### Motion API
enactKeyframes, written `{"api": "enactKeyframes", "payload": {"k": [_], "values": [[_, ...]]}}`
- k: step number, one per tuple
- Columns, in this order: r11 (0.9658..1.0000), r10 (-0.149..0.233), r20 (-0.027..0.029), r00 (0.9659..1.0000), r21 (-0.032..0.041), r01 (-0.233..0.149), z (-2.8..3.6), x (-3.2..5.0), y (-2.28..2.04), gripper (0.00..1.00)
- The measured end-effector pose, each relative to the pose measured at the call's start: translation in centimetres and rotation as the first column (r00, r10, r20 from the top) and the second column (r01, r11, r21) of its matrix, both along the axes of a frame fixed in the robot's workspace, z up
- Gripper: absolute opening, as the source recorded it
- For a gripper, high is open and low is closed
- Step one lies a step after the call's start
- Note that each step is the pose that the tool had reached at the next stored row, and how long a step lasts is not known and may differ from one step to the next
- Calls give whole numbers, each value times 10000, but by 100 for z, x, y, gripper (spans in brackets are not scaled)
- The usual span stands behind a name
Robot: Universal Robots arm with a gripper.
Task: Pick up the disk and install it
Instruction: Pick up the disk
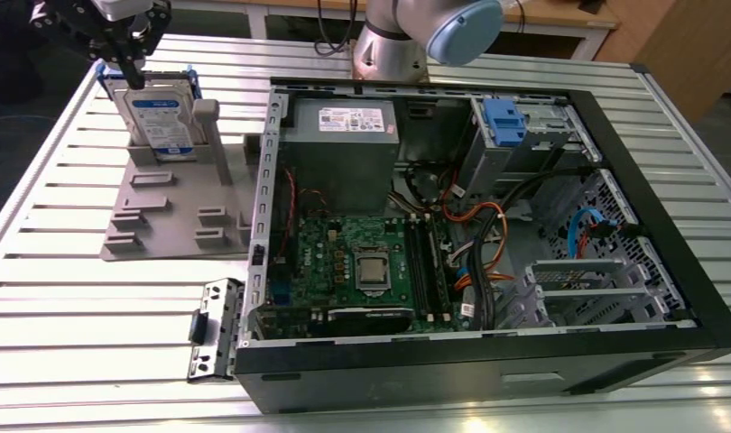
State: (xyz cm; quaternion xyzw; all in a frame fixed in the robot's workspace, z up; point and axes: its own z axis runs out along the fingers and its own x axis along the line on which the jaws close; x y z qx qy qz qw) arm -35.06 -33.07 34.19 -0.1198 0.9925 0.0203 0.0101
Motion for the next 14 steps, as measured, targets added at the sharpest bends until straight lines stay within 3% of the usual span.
{"api": "enactKeyframes", "payload": {"k": [14], "values": [[9984,572,0,9984,1,-572,0,0,0,10]]}}
